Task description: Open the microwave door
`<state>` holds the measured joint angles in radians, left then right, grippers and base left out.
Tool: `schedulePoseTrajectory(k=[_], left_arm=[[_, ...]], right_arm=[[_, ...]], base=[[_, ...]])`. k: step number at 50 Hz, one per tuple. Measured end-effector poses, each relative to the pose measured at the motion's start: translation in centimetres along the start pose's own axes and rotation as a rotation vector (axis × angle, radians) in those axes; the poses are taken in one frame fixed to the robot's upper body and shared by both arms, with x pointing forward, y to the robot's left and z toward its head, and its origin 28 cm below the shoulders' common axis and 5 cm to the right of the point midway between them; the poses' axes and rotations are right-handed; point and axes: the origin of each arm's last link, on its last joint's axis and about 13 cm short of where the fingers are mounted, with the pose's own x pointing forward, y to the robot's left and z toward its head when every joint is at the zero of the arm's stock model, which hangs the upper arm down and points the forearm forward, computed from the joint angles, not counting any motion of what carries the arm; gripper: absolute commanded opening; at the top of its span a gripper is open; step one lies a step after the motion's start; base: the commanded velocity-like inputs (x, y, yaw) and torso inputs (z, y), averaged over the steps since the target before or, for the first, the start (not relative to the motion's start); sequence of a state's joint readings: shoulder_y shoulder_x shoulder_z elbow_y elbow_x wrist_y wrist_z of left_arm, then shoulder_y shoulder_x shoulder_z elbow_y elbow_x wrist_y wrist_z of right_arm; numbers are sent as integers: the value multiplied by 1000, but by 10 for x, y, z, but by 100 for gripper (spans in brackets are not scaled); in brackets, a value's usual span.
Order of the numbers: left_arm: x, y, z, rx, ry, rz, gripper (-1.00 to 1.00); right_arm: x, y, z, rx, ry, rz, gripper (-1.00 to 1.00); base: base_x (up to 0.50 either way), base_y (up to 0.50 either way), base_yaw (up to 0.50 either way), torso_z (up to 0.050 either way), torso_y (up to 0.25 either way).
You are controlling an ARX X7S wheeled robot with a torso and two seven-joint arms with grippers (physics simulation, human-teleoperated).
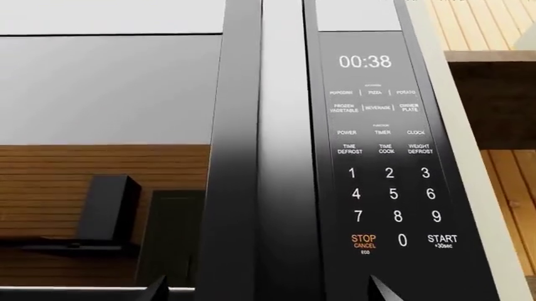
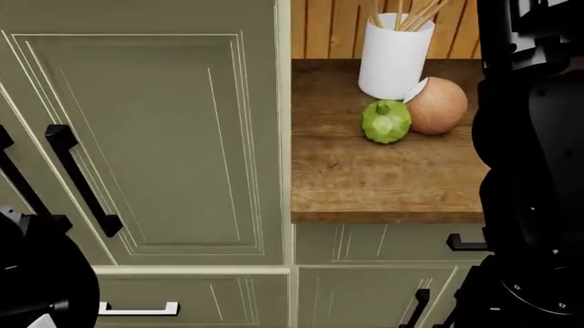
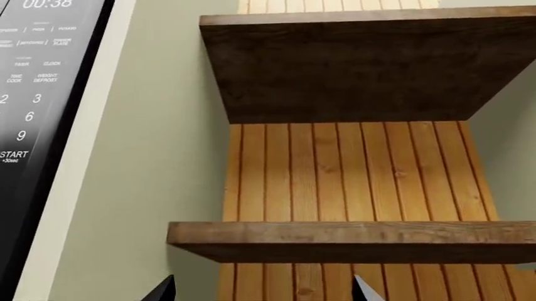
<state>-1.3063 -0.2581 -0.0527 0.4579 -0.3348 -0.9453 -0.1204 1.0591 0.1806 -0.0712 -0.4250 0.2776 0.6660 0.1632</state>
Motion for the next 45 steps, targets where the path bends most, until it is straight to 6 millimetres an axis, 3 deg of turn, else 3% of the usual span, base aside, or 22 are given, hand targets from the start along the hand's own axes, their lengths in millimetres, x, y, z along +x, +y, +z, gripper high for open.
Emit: schedulePoseTrajectory(k=[14,32,45], left_arm=[[9,5,17,13,0,-7,100],[54,18,65,89,76,-36,100],[83,27,73,127,137,-14,100]], right_arm=[[-2,1,-1,3,2,4,100],[-1,4,-1,10,3,16,100],[-1,6,0,8,4,23,100]], base=[[0,0,0,0,0],[0,0,0,0,0],[0,0,0,0,0]])
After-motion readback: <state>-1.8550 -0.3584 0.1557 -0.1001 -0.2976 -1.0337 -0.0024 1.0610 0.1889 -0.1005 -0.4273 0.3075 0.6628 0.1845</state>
